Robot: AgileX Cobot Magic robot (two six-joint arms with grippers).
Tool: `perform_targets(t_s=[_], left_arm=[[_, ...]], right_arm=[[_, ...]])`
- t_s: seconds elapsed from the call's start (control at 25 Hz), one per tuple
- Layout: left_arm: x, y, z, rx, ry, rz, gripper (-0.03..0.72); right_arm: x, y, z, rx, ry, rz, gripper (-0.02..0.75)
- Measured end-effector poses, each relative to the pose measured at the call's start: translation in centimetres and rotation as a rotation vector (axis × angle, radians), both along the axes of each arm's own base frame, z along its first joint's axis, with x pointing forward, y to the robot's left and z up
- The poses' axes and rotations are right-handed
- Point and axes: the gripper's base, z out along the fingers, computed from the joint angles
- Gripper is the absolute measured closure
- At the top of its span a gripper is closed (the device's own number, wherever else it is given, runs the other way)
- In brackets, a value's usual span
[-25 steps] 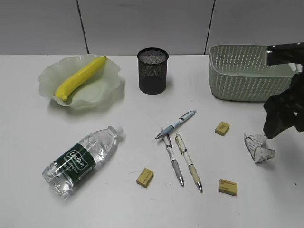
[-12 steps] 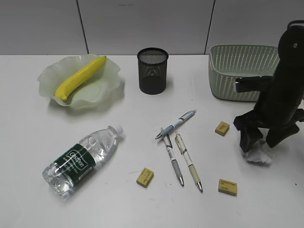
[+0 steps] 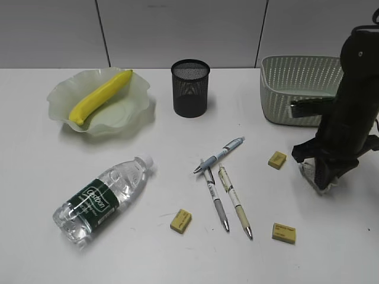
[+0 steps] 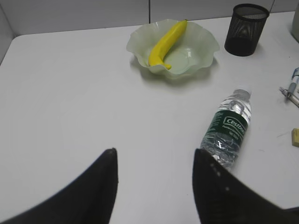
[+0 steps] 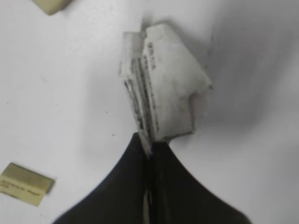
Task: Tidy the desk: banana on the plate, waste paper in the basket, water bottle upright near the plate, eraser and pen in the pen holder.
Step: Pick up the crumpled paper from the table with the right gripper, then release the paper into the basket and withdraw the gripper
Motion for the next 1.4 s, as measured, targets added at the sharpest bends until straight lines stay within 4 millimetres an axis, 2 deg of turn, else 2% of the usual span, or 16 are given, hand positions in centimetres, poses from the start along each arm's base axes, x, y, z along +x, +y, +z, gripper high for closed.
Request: perform_targets(t_s=[0.08, 0.2, 0.32, 0.44, 0.56, 0.64, 0.76, 0.92, 1.0, 1.08, 1.2, 1.32, 1.4], left_arm=[[0.0, 0.0, 0.0, -0.001, 0.0, -0.001, 0.301], [0.0, 0.0, 0.0, -0.001, 0.0, -0.001, 0.301], [0.0, 0.0, 0.0, -0.001, 0.0, -0.001, 0.304], [0.0, 0.0, 0.0, -0.001, 0.0, -0.001, 0.306], [0.0, 0.0, 0.0, -0.001, 0.0, -0.001, 0.306], [0.0, 0.0, 0.0, -0.001, 0.0, -0.001, 0.306], [0.0, 0.0, 0.0, -0.002, 0.0, -0.001, 0.306], [0.0, 0.0, 0.0, -0.002, 0.0, -0.001, 0.306], [0.0, 0.0, 0.0, -0.002, 0.0, -0.001, 0.307], [0.0, 0.0, 0.0, -0.002, 0.0, -0.001, 0.306], [0.0, 0.0, 0.0, -0.002, 0.0, -0.001, 0.307], [0.0, 0.0, 0.0, -0.002, 0.0, -0.001, 0.307], [0.0, 0.0, 0.0, -0.002, 0.0, -0.001, 0.307]], right_arm=[[0.0, 0.0, 1.6, 0.008, -0.034, 0.004, 0.725], [-0.2, 0.0, 6.0, 0.031, -0.16, 0.012, 0.725], [-0.2, -0.3, 11.1, 0.05, -0.372, 0.023, 0.725], [0.3, -0.5, 15.1, 0.063, -0.619, 0.038, 0.725], [1.7, -0.3, 17.1, 0.083, -0.798, 0.041, 0.725], [3.0, -0.1, 17.3, 0.092, -0.862, 0.038, 0.725], [5.5, 0.1, 15.9, 0.09, -0.879, 0.03, 0.725], [8.6, 0.7, 12.2, 0.074, -0.82, 0.037, 0.724], [9.9, 0.9, 10.2, 0.07, -0.785, 0.027, 0.695], [10.6, 1.0, 8.5, 0.067, -0.754, 0.009, 0.623], [11.2, 1.1, 6.7, 0.063, -0.717, -0.012, 0.436], [11.3, 1.1, 6.1, 0.066, -0.702, -0.059, 0.253], [11.3, 1.1, 6.3, 0.066, -0.704, -0.071, 0.176]])
